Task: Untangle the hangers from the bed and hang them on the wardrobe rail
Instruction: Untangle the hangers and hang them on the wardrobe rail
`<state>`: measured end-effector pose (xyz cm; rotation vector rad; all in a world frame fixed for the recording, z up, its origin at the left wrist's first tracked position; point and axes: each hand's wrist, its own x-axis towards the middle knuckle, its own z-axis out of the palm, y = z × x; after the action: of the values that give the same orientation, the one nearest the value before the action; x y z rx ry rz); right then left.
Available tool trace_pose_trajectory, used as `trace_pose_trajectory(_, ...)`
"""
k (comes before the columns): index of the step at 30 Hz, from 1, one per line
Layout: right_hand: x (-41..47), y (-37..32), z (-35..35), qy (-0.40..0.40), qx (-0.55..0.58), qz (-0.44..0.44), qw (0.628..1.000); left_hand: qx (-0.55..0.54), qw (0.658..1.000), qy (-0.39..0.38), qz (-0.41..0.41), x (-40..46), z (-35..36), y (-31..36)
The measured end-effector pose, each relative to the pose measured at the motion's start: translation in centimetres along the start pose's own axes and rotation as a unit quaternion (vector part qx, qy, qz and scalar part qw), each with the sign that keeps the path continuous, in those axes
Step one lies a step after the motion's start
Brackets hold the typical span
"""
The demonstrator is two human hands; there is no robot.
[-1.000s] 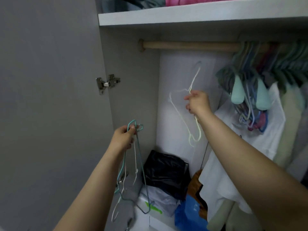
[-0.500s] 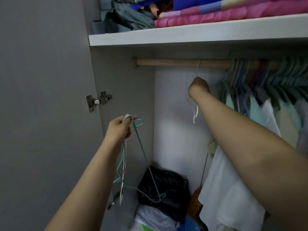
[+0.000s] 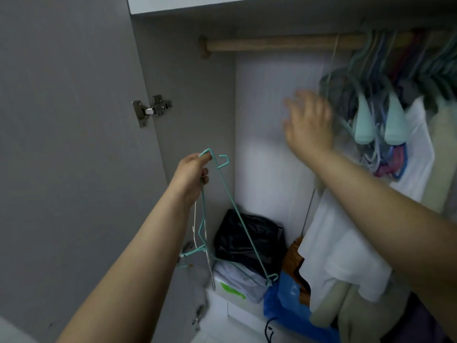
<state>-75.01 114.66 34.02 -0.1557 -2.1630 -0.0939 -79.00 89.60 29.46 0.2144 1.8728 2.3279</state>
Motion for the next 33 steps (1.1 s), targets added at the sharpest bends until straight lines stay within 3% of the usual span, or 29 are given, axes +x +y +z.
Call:
trace_pose_trajectory(1, -1.4, -2.5, -0.5, -0.059, 0.116, -0.037, 0.991, 0.013, 1.0, -0.003, -0.001, -0.3, 0.4, -0.3)
trace_pose_trajectory(2, -2.6, -5.1, -1.3, -0.16, 0.238, -0.032, 0.958, 0.034, 0.999, -0.005, 0.0, -0.4, 0.8, -0.6)
trace_pose_trajectory(3, -3.6, -7.4, -2.0, -0.252, 0.328, -0.004, 0.91, 0.06, 0.998, -0.007, 0.003, -0.6, 1.1, -0.9)
trace_pose_trajectory(5, -4.8, -10.6, -2.5, -0.363, 0.419, 0.055, 0.83, 0.117, 0.993, -0.016, 0.021, -1.2, 1.9, -1.5)
trace_pose_trajectory(6, -5.1, -11.5, -2.4, -0.387, 0.414, 0.065, 0.822, 0.14, 0.989, -0.023, 0.032, -1.6, 2.1, -1.7)
trace_pose_trajectory(9, -5.6, -12.0, -2.5, -0.377, 0.374, 0.086, 0.843, 0.161, 0.983, -0.068, 0.048, -2.5, 2.0, -2.2)
trace_pose_trajectory(12, -6.0, -11.0, -2.8, -0.413, 0.42, 0.123, 0.799, 0.198, 0.971, -0.131, 0.023, -1.8, 0.4, -3.2)
trace_pose_trajectory(14, -6.4, -10.4, -3.4, -0.467, 0.43, 0.096, 0.767, 0.217, 0.962, -0.168, -0.002, -1.1, -1.0, -4.0)
trace_pose_trajectory(18, -7.4, -9.3, -3.7, -0.528, 0.412, 0.05, 0.741, 0.235, 0.932, -0.264, -0.079, -1.8, -2.7, -3.7)
trace_pose_trajectory(20, -7.5, -8.5, -3.6, -0.54, 0.383, 0.045, 0.748, 0.243, 0.933, -0.249, -0.09, -1.6, -3.5, -3.7)
trace_pose_trajectory(23, -7.5, -7.4, -3.6, -0.573, 0.285, 0.007, 0.769, 0.322, 0.939, -0.114, -0.048, -0.3, -4.9, -4.4)
trace_pose_trajectory(27, -8.1, -6.4, -2.3, -0.629, 0.202, 0.06, 0.748, 0.562, 0.82, -0.108, 0.015, 0.3, -6.4, -5.4)
trace_pose_trajectory(33, -8.2, -5.2, -0.6, -0.594, 0.183, 0.268, 0.736, 0.728, 0.672, -0.134, 0.011, 0.0, -6.8, -6.4)
